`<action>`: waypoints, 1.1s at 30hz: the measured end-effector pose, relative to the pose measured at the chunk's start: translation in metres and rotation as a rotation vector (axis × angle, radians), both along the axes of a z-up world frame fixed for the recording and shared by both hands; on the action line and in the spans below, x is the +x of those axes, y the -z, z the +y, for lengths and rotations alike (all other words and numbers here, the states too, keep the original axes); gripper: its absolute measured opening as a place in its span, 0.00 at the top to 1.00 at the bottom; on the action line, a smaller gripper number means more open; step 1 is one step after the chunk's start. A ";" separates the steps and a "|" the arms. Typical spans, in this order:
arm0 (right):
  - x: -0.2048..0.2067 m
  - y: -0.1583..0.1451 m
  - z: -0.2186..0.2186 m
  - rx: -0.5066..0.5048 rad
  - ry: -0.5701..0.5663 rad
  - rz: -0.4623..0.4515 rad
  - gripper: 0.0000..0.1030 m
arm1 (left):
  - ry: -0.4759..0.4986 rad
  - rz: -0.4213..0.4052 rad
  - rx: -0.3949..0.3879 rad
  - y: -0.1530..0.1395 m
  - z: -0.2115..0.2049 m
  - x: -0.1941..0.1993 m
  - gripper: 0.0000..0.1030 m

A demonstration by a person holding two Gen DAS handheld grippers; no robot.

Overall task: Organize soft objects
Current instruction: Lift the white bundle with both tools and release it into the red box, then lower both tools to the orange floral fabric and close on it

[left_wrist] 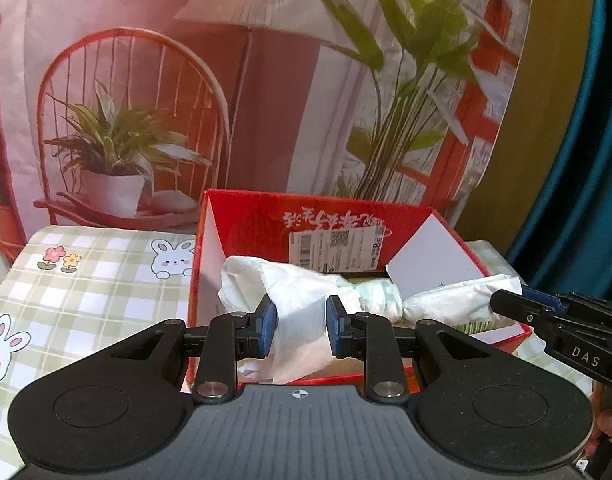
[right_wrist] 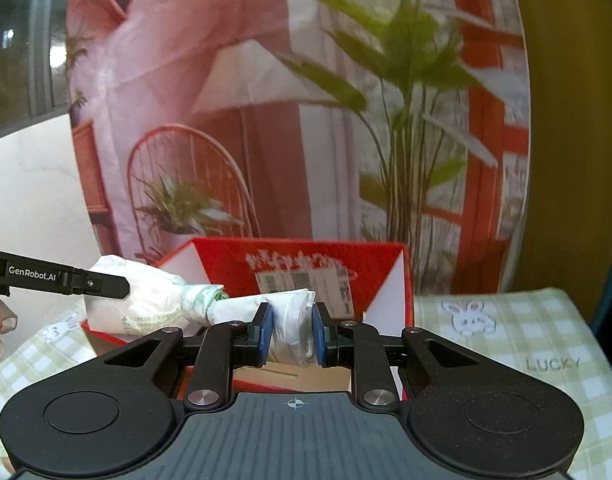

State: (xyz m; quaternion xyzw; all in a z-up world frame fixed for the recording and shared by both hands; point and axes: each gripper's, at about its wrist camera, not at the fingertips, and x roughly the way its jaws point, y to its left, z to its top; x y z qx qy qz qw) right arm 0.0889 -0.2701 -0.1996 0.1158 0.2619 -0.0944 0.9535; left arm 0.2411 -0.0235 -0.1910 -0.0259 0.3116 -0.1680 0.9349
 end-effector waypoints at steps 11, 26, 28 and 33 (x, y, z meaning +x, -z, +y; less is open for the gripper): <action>0.012 0.019 -0.004 -0.015 0.016 0.023 0.79 | -0.001 0.006 0.046 0.015 -0.005 0.010 0.52; -0.007 0.011 0.020 -0.007 0.012 -0.003 0.70 | -0.029 -0.043 0.058 0.001 0.009 -0.026 0.33; -0.014 0.009 0.023 0.005 0.014 -0.007 0.69 | -0.037 -0.043 0.057 0.000 0.012 -0.034 0.33; -0.032 0.006 0.033 0.036 0.014 -0.009 0.69 | -0.060 -0.017 0.016 0.005 0.023 -0.062 0.33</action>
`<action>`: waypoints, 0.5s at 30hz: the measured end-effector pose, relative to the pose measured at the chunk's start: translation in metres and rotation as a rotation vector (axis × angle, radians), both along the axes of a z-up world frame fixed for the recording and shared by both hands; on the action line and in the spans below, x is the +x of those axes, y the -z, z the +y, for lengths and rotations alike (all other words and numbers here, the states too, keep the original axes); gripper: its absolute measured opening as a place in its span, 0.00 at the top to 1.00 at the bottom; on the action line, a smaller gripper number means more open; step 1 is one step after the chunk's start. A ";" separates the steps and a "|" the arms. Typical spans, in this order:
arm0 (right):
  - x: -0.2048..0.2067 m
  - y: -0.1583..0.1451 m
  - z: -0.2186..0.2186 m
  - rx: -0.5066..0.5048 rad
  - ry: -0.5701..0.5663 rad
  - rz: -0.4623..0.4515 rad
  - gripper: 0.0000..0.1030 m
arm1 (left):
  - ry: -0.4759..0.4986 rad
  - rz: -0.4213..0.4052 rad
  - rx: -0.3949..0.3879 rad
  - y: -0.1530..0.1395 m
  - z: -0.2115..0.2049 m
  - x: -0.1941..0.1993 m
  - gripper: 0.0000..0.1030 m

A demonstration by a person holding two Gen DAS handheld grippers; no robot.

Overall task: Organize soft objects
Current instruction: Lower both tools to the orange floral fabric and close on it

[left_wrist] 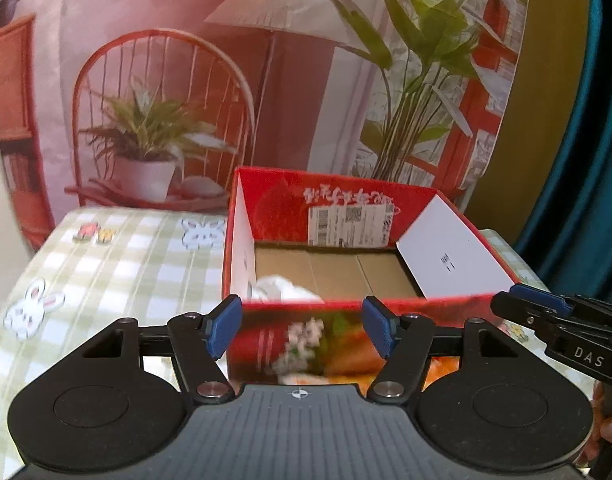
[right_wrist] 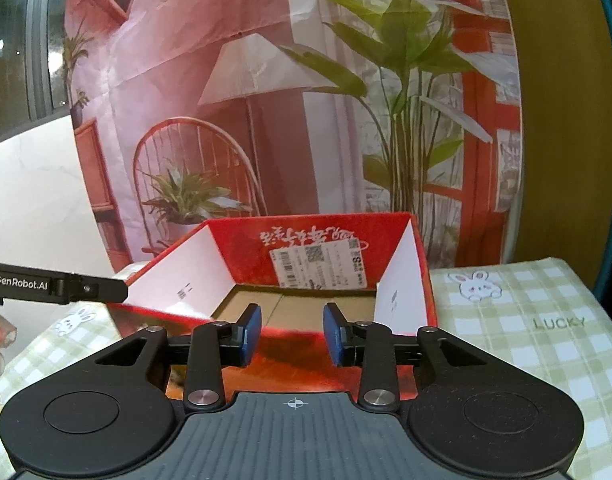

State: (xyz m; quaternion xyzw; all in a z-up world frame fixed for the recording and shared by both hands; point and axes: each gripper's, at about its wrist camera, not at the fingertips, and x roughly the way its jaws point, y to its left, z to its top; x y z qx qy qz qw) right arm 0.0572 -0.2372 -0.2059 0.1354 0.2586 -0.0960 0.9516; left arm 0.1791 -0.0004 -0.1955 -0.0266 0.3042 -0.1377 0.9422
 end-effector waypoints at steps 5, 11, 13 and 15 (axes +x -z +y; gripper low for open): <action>-0.017 -0.003 0.014 0.003 -0.026 0.004 0.68 | -0.014 0.012 -0.012 0.004 0.009 -0.026 0.33; -0.033 0.000 0.030 0.016 -0.046 0.019 0.66 | -0.055 0.025 -0.029 0.012 0.020 -0.051 0.33; -0.039 0.004 0.036 0.021 -0.055 0.033 0.66 | -0.065 0.028 -0.027 0.017 0.021 -0.060 0.33; -0.044 0.009 0.042 0.025 -0.062 0.049 0.66 | -0.060 0.019 0.001 0.022 0.017 -0.069 0.33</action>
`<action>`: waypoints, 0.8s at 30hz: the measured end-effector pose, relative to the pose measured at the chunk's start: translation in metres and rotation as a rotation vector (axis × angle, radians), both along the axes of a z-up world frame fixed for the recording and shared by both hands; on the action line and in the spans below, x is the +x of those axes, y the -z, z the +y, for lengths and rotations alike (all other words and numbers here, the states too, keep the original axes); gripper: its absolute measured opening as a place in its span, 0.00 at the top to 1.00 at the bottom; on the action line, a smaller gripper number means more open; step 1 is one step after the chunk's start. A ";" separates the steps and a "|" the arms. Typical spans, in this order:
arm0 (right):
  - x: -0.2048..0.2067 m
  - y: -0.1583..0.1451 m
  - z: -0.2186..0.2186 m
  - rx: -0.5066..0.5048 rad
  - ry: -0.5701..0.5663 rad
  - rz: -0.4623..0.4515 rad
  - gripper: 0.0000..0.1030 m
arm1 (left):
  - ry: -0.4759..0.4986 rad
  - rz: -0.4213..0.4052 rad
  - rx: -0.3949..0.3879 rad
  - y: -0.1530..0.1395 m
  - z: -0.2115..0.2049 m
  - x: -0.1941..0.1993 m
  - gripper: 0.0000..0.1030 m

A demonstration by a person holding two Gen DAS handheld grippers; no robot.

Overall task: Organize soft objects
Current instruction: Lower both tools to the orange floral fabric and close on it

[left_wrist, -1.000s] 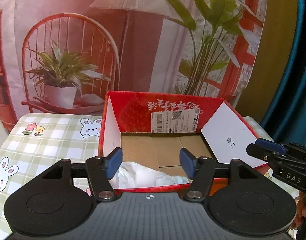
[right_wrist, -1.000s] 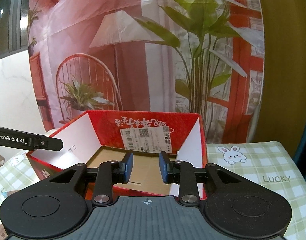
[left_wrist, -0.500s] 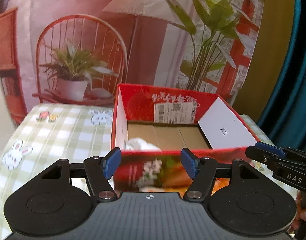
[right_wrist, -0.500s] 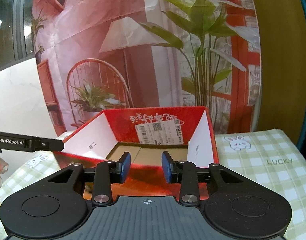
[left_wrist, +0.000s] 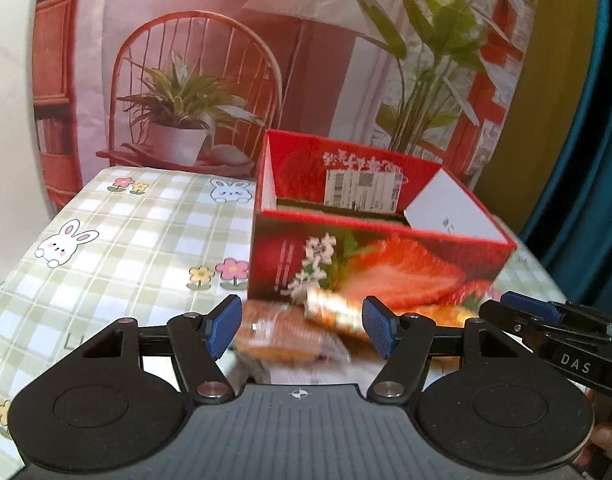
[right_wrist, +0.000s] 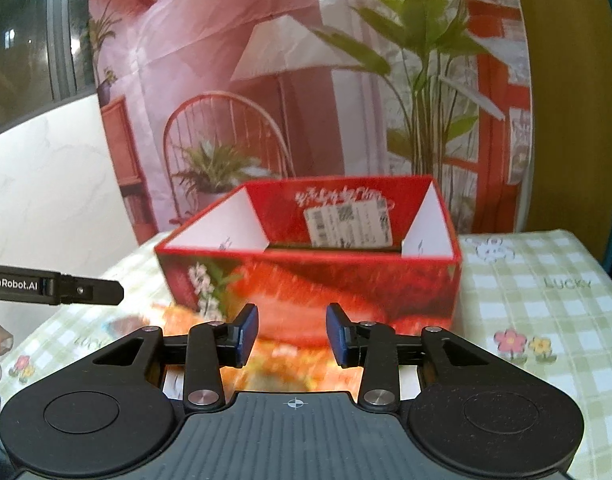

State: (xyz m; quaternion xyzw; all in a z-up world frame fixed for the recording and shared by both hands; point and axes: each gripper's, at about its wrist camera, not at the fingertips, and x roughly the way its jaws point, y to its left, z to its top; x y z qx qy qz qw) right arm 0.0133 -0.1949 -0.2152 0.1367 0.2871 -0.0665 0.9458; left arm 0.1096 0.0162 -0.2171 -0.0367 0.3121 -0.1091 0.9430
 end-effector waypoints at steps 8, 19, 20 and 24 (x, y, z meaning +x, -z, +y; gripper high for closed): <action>-0.015 0.008 0.006 0.014 0.016 0.027 0.66 | 0.018 0.005 -0.001 0.008 -0.003 -0.007 0.33; 0.000 0.020 0.010 0.026 -0.020 0.037 0.56 | 0.039 0.050 -0.133 0.012 0.004 0.022 0.49; 0.001 0.021 0.010 0.027 -0.024 0.040 0.56 | 0.045 0.055 -0.137 0.013 0.002 0.027 0.49; 0.005 0.030 0.008 0.052 -0.025 0.056 0.55 | 0.053 0.106 -0.127 0.020 -0.005 0.051 0.49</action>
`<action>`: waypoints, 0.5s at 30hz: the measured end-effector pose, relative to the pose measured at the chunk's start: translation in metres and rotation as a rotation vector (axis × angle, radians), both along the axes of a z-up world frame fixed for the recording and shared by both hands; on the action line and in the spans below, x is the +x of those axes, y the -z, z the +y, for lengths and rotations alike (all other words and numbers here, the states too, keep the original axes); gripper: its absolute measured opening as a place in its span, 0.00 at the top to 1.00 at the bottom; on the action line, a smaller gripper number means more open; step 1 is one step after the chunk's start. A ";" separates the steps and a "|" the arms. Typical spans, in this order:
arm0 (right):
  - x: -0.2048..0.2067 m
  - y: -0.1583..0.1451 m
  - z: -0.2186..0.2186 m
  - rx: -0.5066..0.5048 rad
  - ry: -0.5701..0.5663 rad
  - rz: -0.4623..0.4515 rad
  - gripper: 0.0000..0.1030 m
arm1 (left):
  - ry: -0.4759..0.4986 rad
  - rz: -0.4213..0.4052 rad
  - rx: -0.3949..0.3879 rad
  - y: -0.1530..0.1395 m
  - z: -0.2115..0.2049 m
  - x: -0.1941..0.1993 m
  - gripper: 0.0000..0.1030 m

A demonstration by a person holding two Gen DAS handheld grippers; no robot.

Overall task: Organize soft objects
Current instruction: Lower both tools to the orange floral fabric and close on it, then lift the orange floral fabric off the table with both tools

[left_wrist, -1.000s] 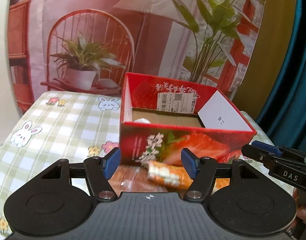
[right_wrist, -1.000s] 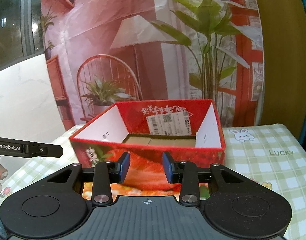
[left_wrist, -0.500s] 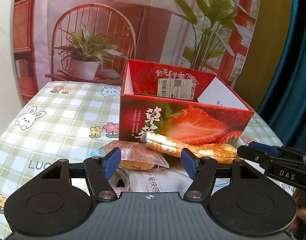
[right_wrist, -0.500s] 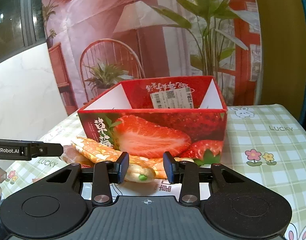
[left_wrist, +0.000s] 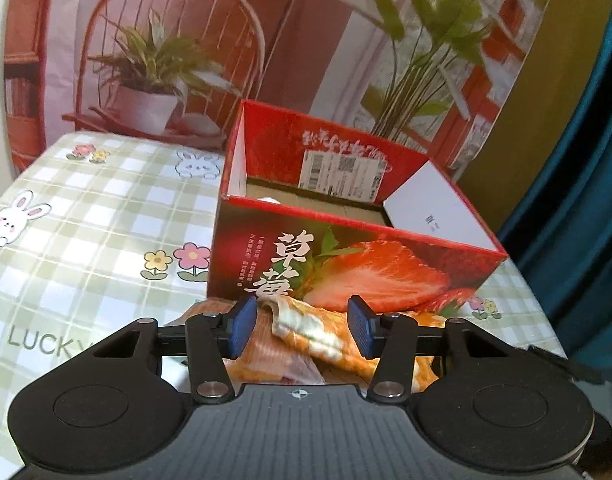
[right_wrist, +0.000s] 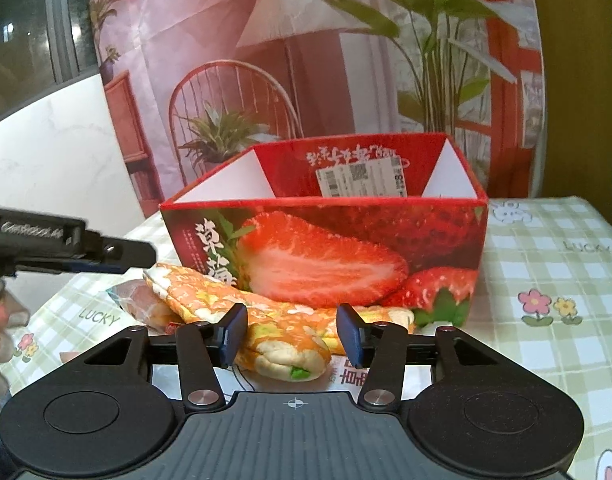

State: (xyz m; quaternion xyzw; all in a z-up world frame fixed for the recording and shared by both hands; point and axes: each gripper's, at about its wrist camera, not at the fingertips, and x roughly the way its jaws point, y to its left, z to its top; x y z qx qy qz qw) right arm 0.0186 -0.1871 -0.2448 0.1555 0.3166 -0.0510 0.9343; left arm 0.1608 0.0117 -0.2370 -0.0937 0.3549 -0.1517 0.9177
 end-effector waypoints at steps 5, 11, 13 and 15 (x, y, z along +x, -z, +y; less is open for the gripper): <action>0.000 0.008 -0.004 0.035 -0.001 0.016 0.54 | -0.001 0.078 -0.014 0.014 -0.005 0.019 0.51; 0.000 0.015 -0.006 0.066 -0.009 0.031 0.54 | 0.016 0.069 -0.005 0.017 -0.010 0.018 0.67; 0.000 0.017 -0.006 0.081 -0.011 0.040 0.54 | 0.016 0.065 0.001 0.017 -0.010 0.018 0.74; -0.001 0.018 -0.006 0.091 -0.016 0.040 0.55 | 0.020 0.055 -0.002 0.016 -0.008 0.016 0.80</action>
